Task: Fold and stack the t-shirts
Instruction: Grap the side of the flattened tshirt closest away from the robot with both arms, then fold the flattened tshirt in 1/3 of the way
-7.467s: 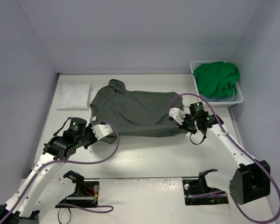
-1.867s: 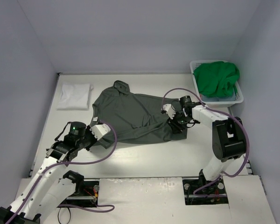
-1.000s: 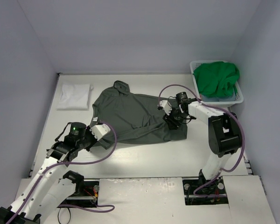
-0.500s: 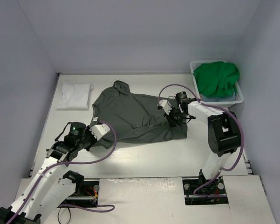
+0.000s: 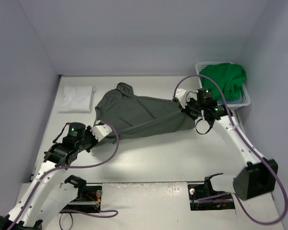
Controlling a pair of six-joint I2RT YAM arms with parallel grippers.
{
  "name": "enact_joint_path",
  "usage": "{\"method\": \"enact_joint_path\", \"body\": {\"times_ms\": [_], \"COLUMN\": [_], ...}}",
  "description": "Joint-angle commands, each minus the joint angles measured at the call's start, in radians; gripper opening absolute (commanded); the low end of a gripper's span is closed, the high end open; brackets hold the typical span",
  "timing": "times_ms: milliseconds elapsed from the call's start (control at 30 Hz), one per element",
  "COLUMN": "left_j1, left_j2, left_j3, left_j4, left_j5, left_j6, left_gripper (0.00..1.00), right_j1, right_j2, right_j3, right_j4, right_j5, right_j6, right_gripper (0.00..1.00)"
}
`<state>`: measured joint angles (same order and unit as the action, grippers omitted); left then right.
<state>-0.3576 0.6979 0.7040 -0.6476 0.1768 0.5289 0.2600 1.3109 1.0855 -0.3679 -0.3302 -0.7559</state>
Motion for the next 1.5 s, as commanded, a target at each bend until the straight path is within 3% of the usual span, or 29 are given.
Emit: {"method": "enact_joint_path", "body": {"times_ms": [0,333,800,1000,1467], "left_j1": [0.011,0.012,0.014,0.012,0.012], "left_j2": [0.012,0.031,0.163,0.242,0.37], "left_j3": [0.091,0.149,0.249,0.264,0.278], "left_j4": [-0.004,-0.041,-0.035,0.025,0.21], "left_j5": [0.001,0.059,0.144,0.138,-0.019], "left_j6": [0.037,0.042,0.089,0.091,0.12], "left_gripper": [0.0,0.0,0.0,0.0,0.0], "right_j1": [0.025,0.087,0.091,0.091,0.084], "right_j2": [-0.125,-0.265,-0.314,-0.245,-0.085], "right_j3": [-0.019,-0.168,-0.309,-0.266,-0.248], "right_j4": [-0.055,-0.083,-0.083,-0.077,-0.017], "right_j5": [0.066,0.18,0.241,0.226,0.191], "right_j6": [0.015,-0.017,-0.253,-0.24,-0.238], "right_gripper": [0.0,0.0,0.0,0.0,0.0]}}
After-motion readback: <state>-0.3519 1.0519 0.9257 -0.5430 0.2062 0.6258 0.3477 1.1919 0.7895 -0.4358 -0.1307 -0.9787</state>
